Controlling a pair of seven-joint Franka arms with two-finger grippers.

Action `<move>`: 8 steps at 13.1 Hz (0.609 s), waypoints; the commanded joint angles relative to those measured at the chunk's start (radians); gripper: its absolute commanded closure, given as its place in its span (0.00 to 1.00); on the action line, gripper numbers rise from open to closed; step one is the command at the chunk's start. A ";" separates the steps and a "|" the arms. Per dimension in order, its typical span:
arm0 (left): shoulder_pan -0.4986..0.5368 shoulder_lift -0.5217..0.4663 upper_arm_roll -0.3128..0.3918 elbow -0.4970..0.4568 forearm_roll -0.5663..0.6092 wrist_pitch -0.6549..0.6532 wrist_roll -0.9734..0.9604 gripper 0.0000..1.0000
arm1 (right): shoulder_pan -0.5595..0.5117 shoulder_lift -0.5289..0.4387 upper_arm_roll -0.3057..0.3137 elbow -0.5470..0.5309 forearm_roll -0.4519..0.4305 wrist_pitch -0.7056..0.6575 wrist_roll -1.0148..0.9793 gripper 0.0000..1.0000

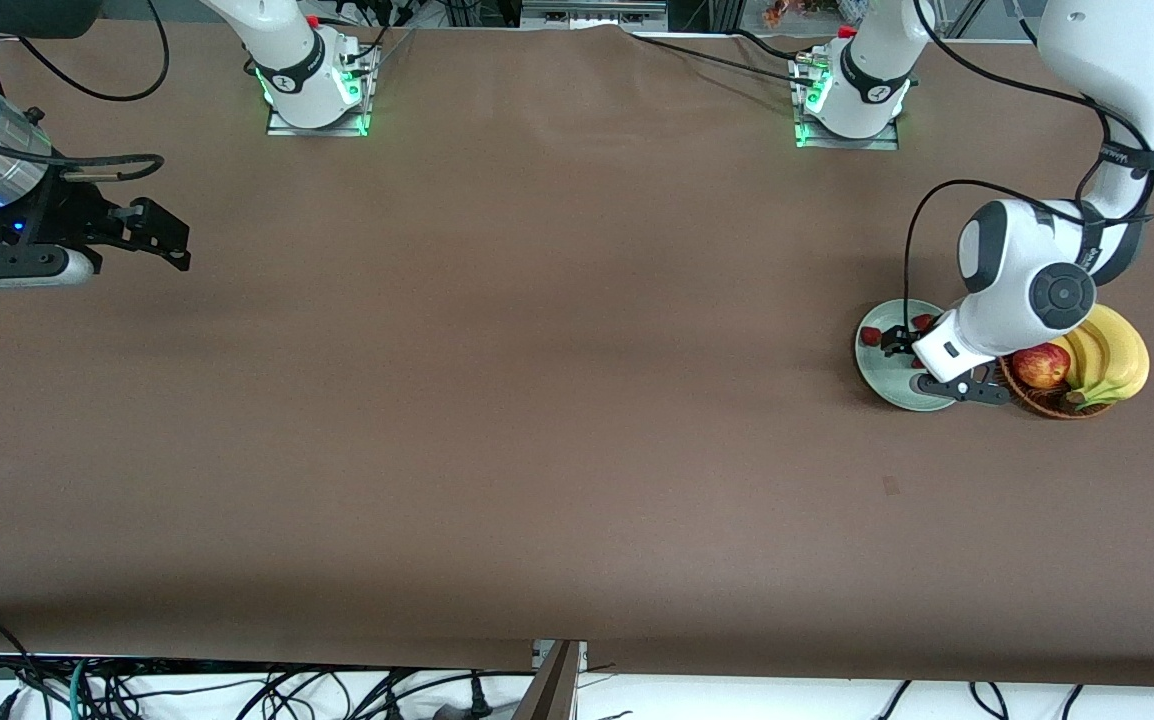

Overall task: Collect all strawberries into plate
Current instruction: 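Carry the strawberry over the plate and open the left gripper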

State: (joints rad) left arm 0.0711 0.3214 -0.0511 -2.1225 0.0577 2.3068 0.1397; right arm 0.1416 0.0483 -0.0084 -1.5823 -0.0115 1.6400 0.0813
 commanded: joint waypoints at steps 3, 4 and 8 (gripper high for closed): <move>-0.007 -0.184 0.007 0.113 -0.029 -0.286 0.035 0.00 | -0.008 0.005 0.008 0.021 -0.001 -0.012 0.002 0.00; -0.013 -0.214 0.005 0.151 -0.029 -0.370 0.032 0.00 | -0.008 0.007 0.008 0.021 -0.001 -0.012 0.002 0.00; -0.069 -0.263 0.026 0.324 -0.042 -0.647 0.021 0.00 | -0.008 0.007 0.008 0.021 -0.001 -0.012 0.002 0.00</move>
State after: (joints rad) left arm 0.0404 0.0574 -0.0502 -1.8671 0.0551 1.7471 0.1439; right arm 0.1416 0.0484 -0.0083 -1.5821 -0.0115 1.6400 0.0813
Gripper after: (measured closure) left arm 0.000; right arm 0.000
